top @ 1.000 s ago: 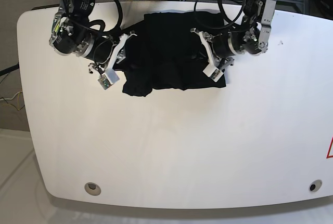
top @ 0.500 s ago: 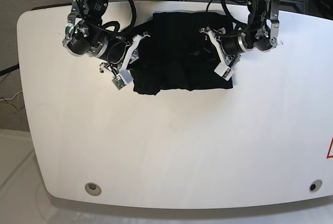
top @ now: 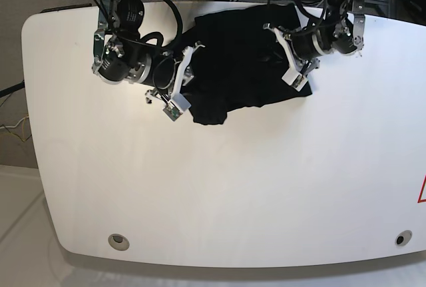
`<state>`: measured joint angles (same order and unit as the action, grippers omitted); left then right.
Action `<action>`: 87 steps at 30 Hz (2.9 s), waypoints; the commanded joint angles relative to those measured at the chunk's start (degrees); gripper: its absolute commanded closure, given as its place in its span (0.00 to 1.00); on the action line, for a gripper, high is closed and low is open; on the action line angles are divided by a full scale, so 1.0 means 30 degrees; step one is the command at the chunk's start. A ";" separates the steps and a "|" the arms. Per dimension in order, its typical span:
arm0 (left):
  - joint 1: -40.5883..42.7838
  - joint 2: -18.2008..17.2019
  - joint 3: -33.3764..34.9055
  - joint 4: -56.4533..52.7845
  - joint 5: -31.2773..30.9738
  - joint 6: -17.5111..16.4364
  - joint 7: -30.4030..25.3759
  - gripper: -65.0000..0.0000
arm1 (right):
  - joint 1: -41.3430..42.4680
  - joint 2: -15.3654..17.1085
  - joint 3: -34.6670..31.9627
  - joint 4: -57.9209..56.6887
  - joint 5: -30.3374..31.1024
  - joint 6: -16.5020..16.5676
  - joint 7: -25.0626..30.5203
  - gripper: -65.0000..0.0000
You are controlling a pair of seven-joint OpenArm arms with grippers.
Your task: Fold the T-shirt properly
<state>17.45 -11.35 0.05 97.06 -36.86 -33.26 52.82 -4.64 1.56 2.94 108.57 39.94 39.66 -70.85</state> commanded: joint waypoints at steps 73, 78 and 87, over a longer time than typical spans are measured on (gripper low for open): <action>0.1061 -0.0767 -0.1040 0.3584 0.2059 0.0164 0.1168 0.95 | 0.0479 -0.1459 -0.4240 0.0036 0.0433 0.0114 -0.0210 0.99; 0.0770 -0.0625 -0.1754 0.3776 0.2157 0.0319 0.1183 0.97 | 0.0651 -0.1485 -0.5240 0.0119 0.0444 0.0114 -0.0150 0.99; 0.0409 -0.0457 -0.3160 0.3070 0.2004 0.0377 0.0374 0.96 | 0.1120 -0.1626 -0.6630 0.0015 0.0222 0.0114 0.0057 0.98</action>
<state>19.38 -12.47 -8.34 105.91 -30.06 -32.21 56.05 -2.33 -2.70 -16.62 107.63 39.18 39.64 -72.16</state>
